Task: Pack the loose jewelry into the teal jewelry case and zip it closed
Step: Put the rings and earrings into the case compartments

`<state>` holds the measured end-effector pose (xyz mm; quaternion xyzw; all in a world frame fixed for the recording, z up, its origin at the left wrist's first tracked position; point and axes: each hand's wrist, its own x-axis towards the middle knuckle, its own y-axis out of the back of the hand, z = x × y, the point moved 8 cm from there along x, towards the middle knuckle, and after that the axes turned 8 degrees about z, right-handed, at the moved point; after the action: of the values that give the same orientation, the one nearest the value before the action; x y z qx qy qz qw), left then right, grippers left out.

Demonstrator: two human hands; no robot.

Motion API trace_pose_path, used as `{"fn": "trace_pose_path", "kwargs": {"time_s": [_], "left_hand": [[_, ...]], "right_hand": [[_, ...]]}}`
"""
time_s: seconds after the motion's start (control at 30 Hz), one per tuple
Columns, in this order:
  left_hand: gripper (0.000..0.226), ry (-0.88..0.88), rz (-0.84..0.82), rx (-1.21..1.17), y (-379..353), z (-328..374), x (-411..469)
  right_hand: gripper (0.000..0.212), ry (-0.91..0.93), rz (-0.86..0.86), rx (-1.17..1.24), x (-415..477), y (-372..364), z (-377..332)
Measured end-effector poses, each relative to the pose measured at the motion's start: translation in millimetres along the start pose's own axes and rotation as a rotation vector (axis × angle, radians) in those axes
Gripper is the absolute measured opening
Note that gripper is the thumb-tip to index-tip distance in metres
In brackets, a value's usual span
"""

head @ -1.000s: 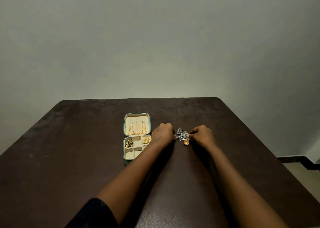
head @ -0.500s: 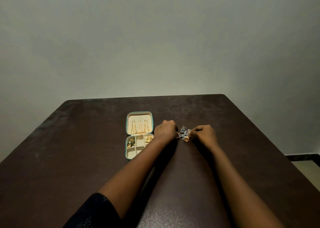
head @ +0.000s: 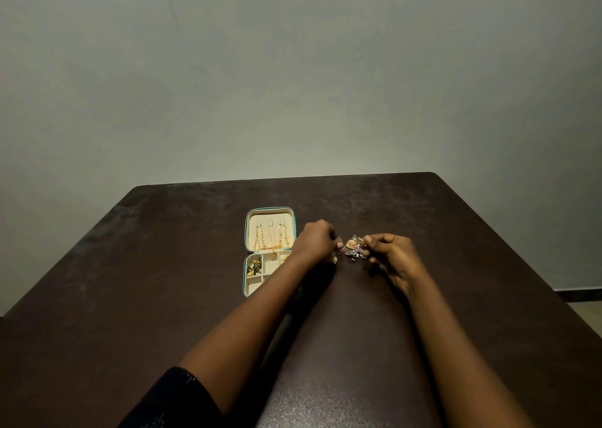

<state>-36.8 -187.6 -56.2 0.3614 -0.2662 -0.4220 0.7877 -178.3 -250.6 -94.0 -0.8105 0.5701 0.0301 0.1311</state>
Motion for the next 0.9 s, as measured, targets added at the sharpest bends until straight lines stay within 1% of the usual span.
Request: {"fn": "trace_pose_path", "kwargs": {"time_s": [0.17,0.3,0.4,0.43,0.6,0.8,0.9], "left_hand": [[0.013,0.013,0.004,-0.262,8,-4,-3],[0.016,0.08,0.014,-0.508,14,-11,-5],[0.012,0.122,-0.018,-0.681,17,-13,-8],[0.015,0.133,-0.029,-0.73,18,-14,-9],[0.018,0.146,0.016,-0.876,29,-20,-12],[0.021,0.211,0.028,-1.118,40,-37,-22],[0.022,0.256,0.009,-1.178,45,-46,-28]], "right_hand": [[0.022,-0.027,-0.022,0.105,0,-13,-5],[0.026,-0.014,-0.001,0.163,0,-22,-14],[0.026,0.012,-0.012,0.161,-2,-31,-19],[0.025,0.018,-0.012,0.159,-3,-33,-20],[0.022,0.04,-0.009,0.198,-10,-50,-22],[0.023,-0.079,-0.093,0.318,-21,-80,-13],[0.023,-0.142,-0.137,0.385,-27,-96,-9]]}}
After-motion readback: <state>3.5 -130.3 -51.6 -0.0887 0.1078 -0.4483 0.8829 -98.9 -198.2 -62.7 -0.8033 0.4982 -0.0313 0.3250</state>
